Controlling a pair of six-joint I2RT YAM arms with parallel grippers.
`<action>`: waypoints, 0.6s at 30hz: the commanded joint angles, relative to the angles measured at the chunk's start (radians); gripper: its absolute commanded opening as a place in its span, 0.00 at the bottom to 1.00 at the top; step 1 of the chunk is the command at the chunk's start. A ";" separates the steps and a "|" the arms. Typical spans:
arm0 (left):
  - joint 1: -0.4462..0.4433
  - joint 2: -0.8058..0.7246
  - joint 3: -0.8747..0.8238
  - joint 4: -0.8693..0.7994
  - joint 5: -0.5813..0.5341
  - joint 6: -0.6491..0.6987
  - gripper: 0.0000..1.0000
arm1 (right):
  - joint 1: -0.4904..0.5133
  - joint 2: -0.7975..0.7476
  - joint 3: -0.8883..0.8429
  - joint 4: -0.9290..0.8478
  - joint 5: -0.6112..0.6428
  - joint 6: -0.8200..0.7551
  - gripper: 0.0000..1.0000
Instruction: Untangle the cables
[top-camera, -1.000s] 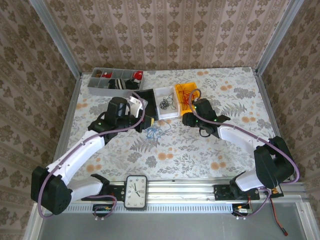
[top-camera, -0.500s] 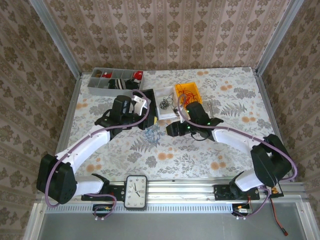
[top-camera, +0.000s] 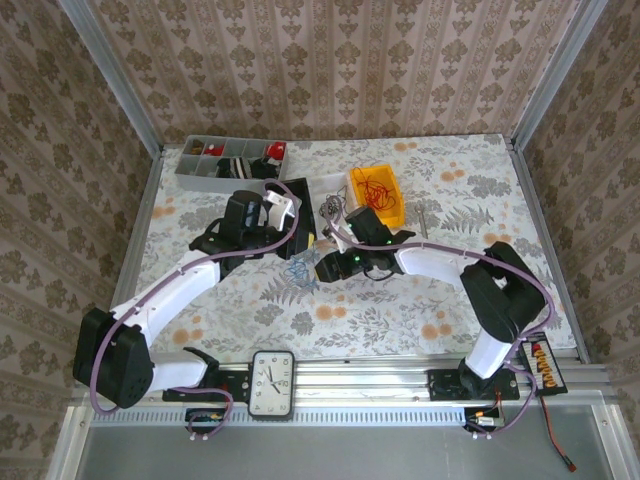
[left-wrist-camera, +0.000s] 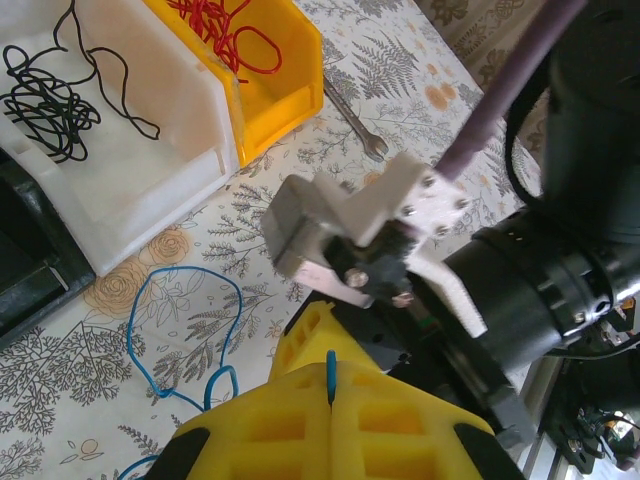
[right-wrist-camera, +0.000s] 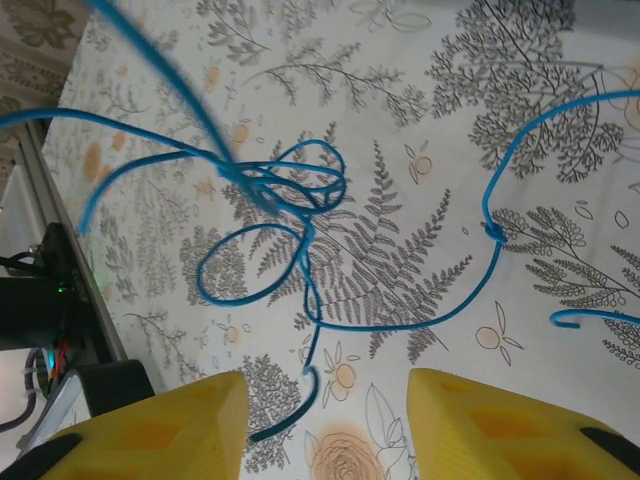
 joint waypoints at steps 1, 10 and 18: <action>0.003 -0.014 0.015 0.036 0.006 -0.015 0.00 | 0.000 0.035 0.030 0.001 0.039 -0.002 0.39; 0.009 -0.072 -0.014 0.031 -0.142 -0.020 0.00 | -0.037 -0.007 -0.064 0.112 0.207 0.103 0.00; 0.127 -0.241 -0.161 0.042 -0.640 -0.154 0.00 | -0.208 -0.220 -0.331 0.079 0.524 0.389 0.00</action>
